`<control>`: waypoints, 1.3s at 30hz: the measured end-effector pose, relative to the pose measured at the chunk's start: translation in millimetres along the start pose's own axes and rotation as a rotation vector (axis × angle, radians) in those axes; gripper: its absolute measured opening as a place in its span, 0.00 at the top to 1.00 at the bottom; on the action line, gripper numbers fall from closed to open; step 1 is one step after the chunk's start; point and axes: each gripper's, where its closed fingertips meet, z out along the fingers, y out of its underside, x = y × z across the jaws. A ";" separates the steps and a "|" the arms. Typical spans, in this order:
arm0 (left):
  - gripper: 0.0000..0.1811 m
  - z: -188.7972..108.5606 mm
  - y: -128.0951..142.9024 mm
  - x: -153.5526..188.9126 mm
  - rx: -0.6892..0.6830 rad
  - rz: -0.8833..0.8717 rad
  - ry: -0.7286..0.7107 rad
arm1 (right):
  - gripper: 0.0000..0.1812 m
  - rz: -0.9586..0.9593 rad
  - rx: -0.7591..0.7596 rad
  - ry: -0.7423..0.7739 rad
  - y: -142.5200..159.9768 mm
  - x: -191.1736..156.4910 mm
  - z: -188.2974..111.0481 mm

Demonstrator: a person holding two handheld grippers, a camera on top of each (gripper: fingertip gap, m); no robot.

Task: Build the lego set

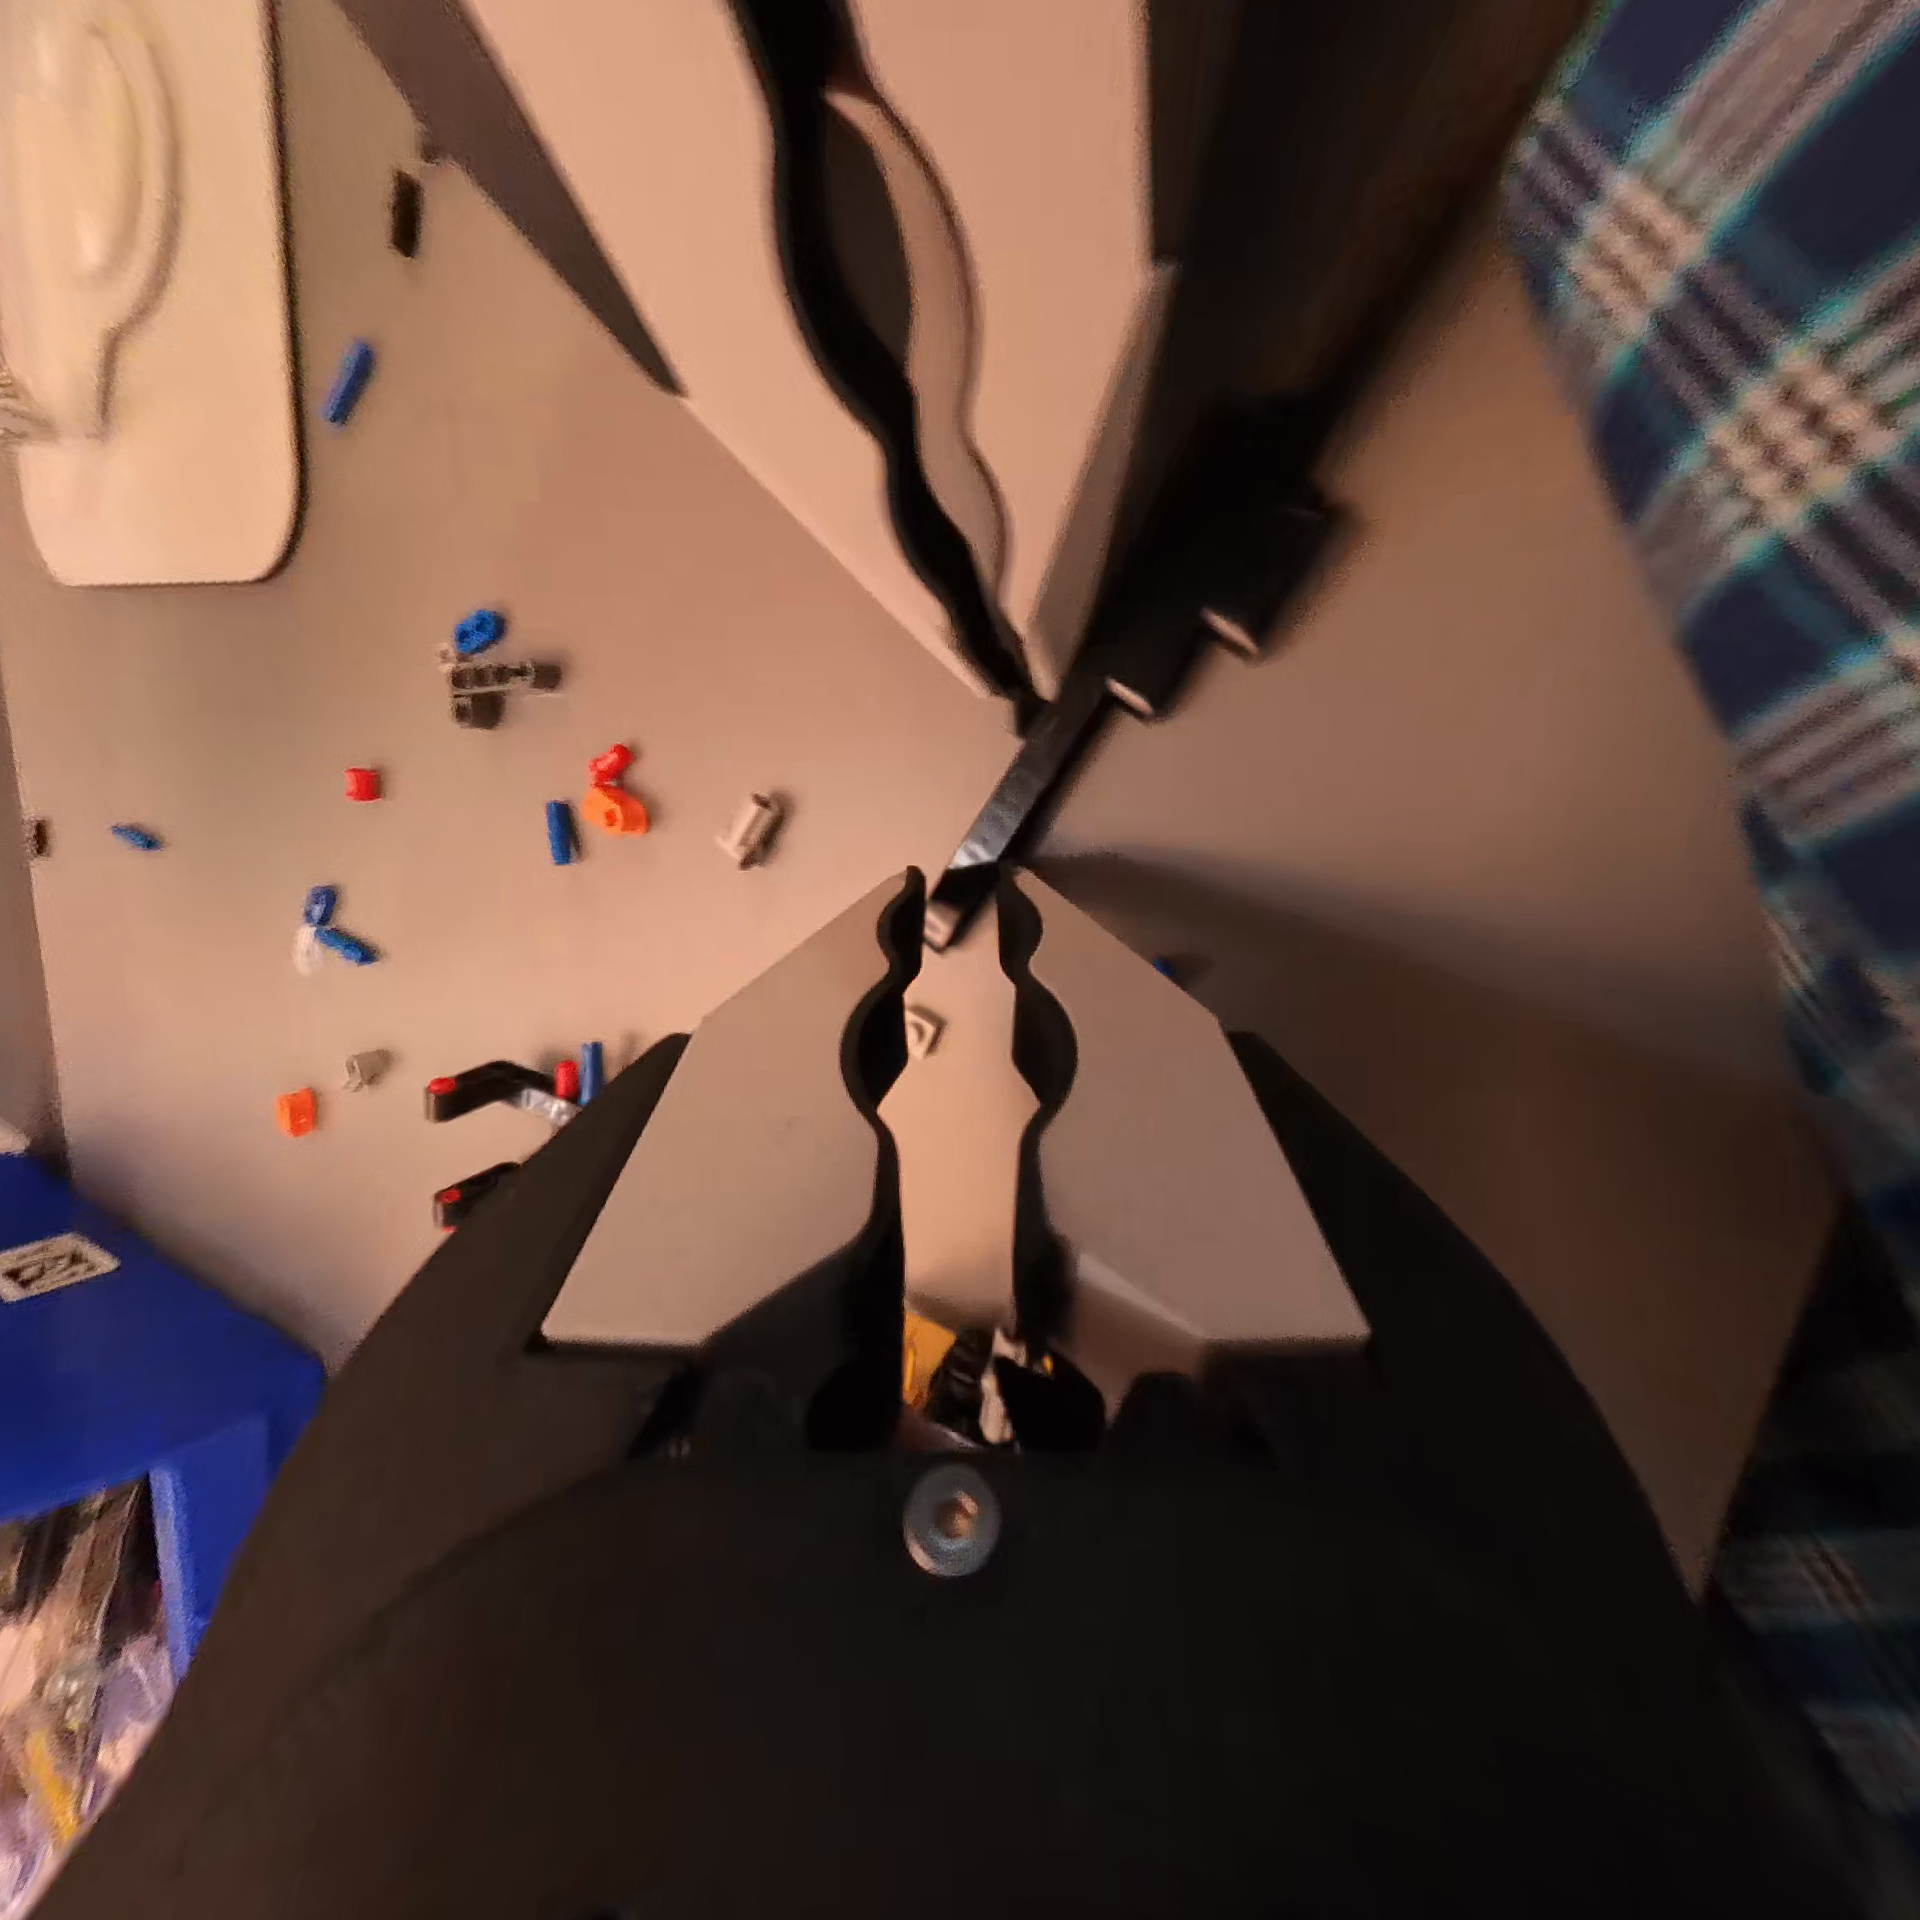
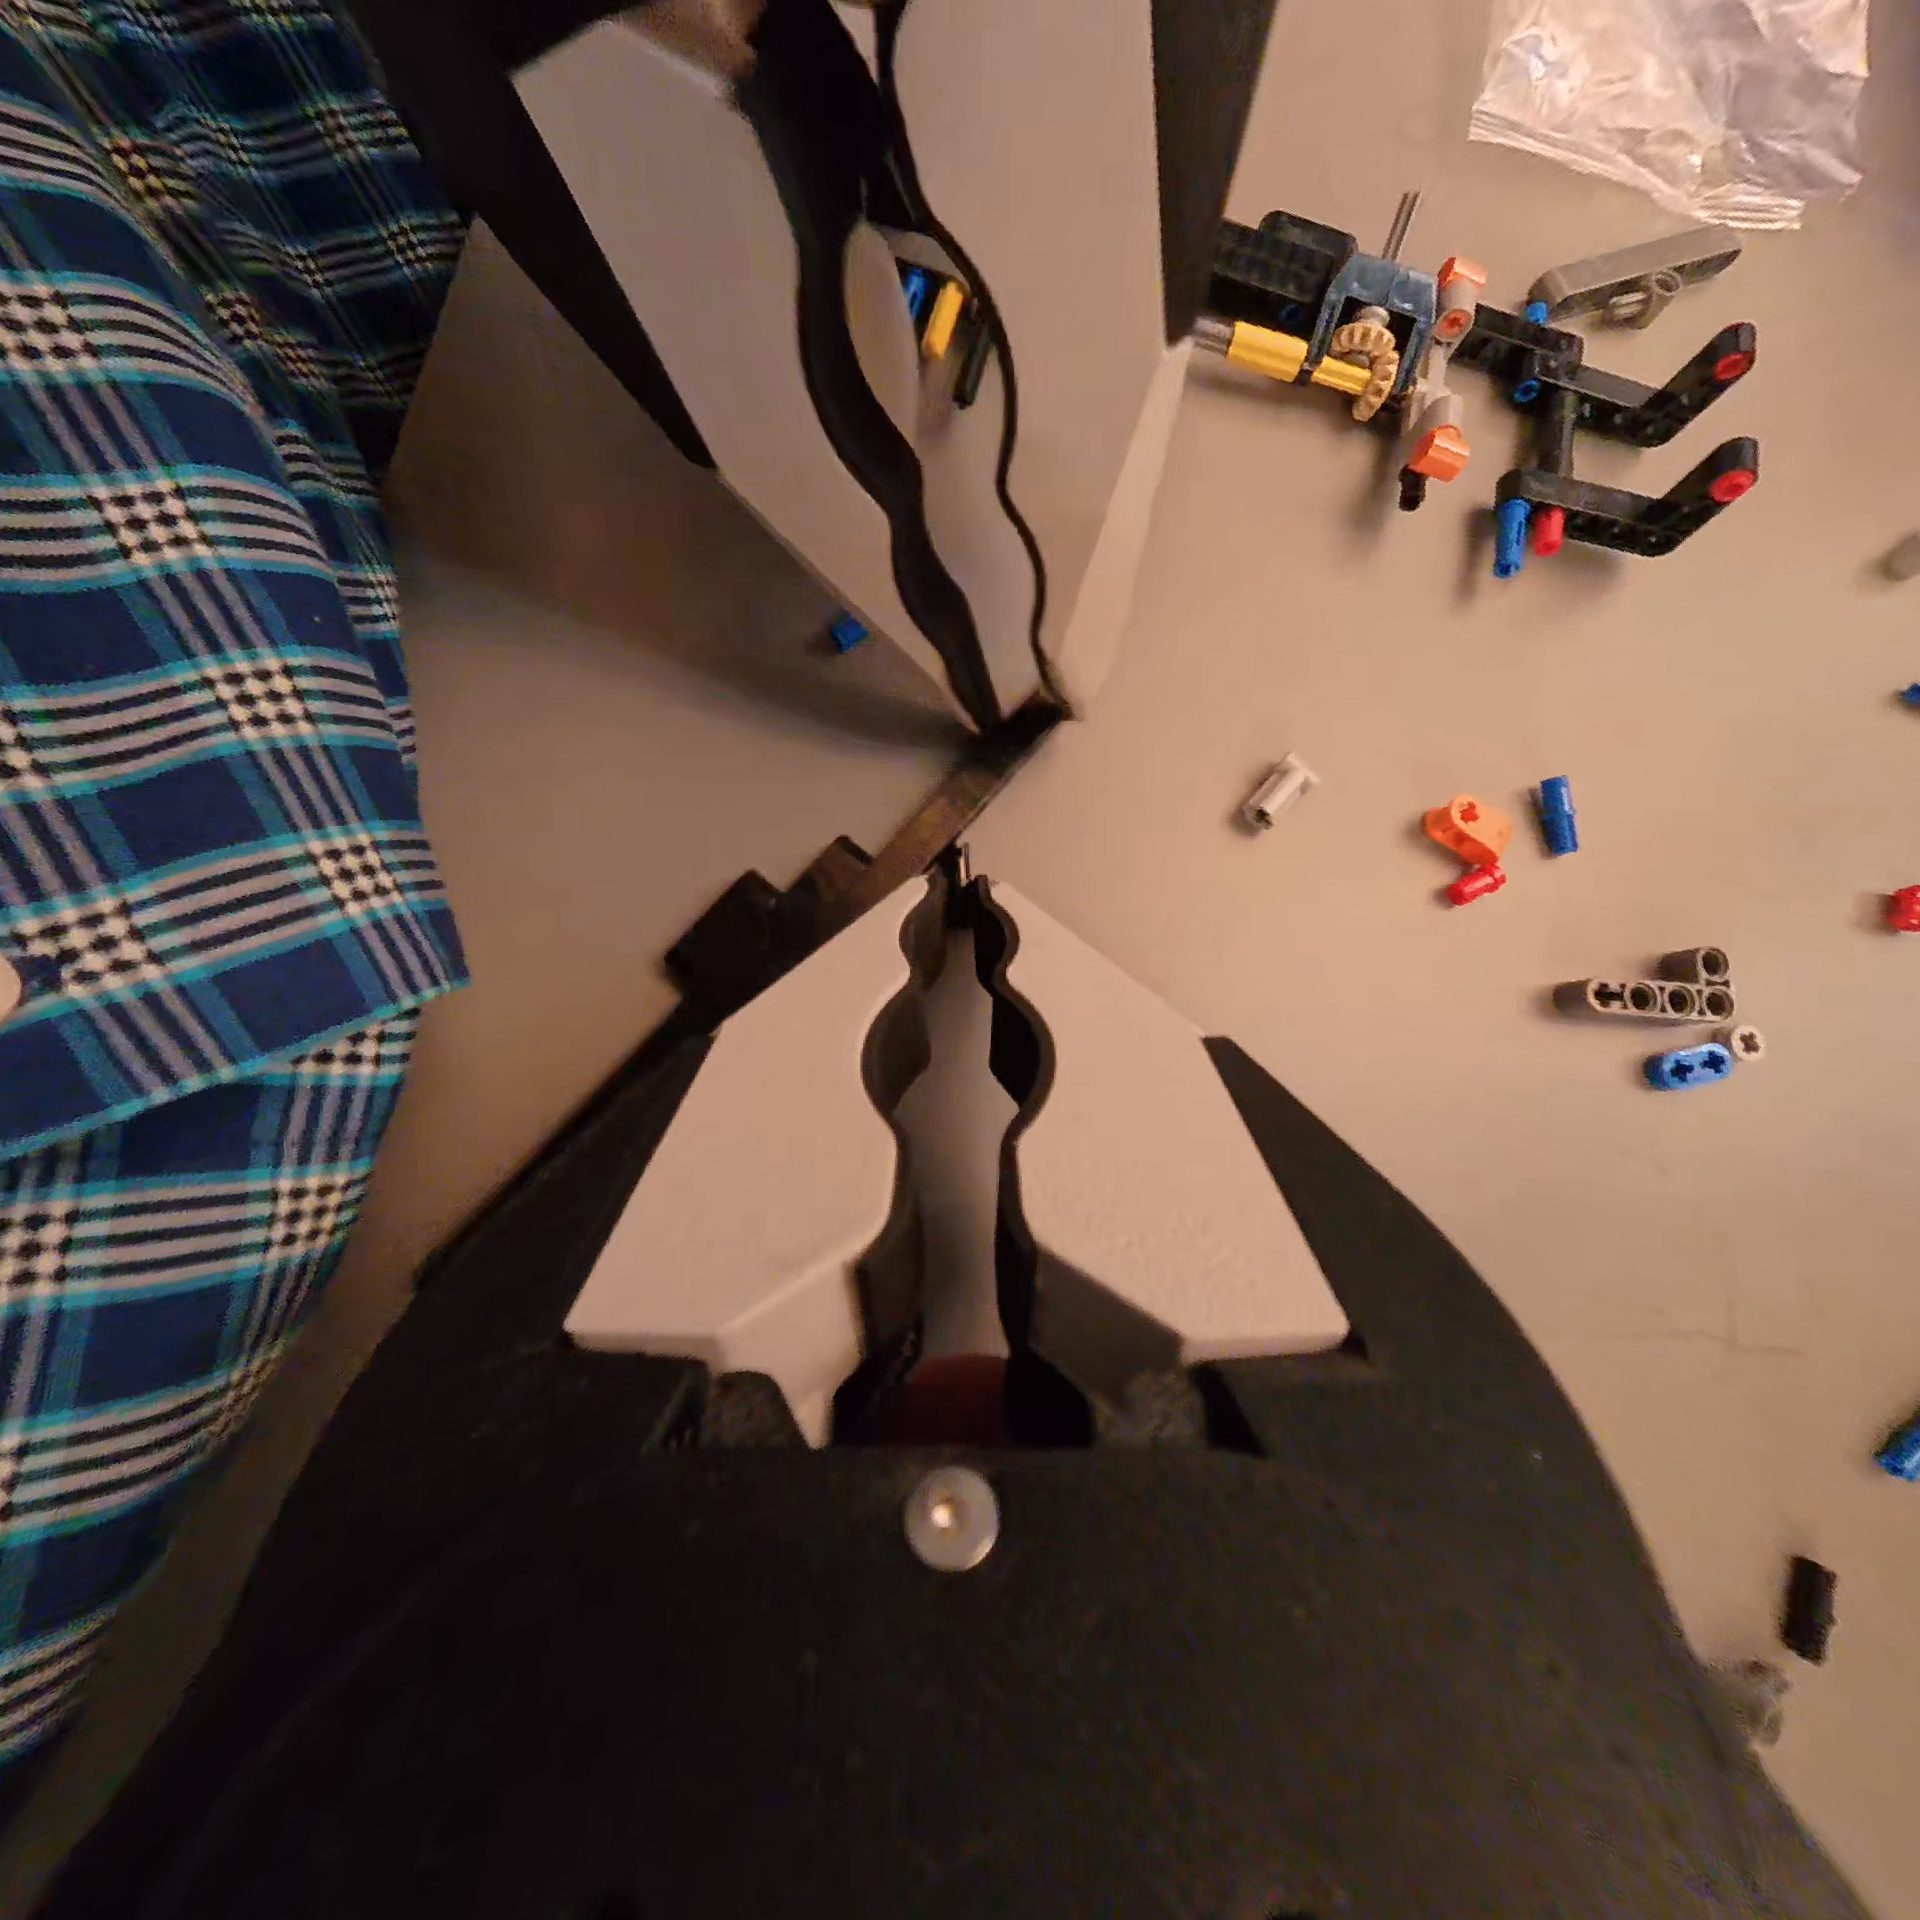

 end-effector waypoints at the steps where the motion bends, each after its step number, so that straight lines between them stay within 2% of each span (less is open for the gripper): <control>1: 0.93 1.3 -0.7 -2.2 0.001 -0.009 -0.013 | 0.99 0.007 0.002 0.007 -0.3 -0.4 0.3; 9: 0.91 6.3 2.4 -20.2 -0.027 -0.058 -0.080 | 0.99 0.078 0.010 0.064 1.1 2.7 -1.0; 13: 0.91 -7.7 2.9 -21.4 -0.007 -0.251 -0.075 | 0.99 0.078 0.012 0.085 1.8 6.0 -3.7; 16: 0.88 -13.9 -9.6 -12.1 0.047 -0.436 -0.014 | 0.99 0.074 0.024 0.100 0.7 11.1 -7.0; 21: 0.82 -4.5 -20.3 2.8 0.007 -0.556 0.005 | 0.99 0.092 0.035 0.103 1.5 21.3 -7.2; 28: 0.81 -4.5 -22.8 -5.9 -0.003 -0.580 -0.038 | 0.99 0.142 0.063 0.107 2.9 43.1 -14.5; 32: 0.83 -5.1 -23.6 -16.2 0.030 -0.591 -0.010 | 0.99 0.181 0.107 0.120 3.1 52.4 -24.7; 36: 0.84 -0.7 -17.9 -6.6 0.002 -0.587 0.054 | 0.99 0.200 0.121 0.131 5.1 55.4 -28.7; 39: 0.84 -5.4 -22.7 -9.3 0.034 -0.591 0.051 | 0.99 0.212 0.137 0.125 4.9 55.4 -30.1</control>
